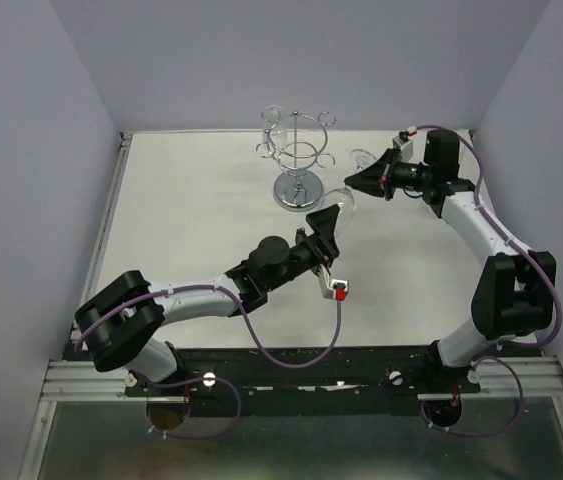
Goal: Take the wine glass off the wine glass rack
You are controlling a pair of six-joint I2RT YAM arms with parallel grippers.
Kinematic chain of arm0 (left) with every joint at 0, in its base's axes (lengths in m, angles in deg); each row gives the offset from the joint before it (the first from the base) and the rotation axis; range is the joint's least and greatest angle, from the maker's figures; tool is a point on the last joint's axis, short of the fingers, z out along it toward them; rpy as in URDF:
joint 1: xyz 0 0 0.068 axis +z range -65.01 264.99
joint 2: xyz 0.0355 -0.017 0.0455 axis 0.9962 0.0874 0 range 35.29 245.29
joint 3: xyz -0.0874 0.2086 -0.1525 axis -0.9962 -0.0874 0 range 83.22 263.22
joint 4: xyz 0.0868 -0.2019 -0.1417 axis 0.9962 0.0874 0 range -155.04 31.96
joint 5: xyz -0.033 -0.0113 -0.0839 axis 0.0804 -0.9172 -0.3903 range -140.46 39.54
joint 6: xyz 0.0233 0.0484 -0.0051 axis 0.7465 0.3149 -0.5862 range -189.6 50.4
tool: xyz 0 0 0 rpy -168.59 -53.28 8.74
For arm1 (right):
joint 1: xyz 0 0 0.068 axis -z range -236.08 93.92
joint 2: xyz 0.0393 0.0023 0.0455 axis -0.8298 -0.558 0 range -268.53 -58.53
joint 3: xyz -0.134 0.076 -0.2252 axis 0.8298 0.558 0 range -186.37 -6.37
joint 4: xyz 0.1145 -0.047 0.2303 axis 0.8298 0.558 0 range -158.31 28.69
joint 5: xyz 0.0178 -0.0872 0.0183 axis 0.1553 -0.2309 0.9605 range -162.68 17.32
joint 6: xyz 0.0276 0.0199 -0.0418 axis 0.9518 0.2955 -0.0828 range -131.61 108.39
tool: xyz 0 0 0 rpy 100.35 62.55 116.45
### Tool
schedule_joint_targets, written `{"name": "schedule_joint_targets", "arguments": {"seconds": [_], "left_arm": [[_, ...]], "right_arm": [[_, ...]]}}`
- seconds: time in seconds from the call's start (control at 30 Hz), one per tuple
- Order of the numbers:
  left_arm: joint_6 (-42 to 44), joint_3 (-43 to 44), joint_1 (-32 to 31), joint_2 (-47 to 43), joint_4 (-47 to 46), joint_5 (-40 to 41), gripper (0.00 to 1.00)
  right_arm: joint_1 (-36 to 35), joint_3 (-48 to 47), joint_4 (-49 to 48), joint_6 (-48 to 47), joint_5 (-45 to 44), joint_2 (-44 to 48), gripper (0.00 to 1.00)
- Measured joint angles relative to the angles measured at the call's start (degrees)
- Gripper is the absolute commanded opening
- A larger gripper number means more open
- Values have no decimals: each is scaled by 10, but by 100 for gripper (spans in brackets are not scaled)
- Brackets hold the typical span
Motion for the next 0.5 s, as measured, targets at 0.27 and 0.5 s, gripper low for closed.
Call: {"name": "schedule_joint_targets", "arguments": {"seconds": [0.27, 0.5], "left_arm": [[4, 9, 0, 9, -5, 16, 78], [0, 11, 0, 9, 12, 20, 57]], "right_arm": [[1, 1, 4, 0, -6, -2, 14], [1, 1, 15, -6, -17, -2, 61]]}}
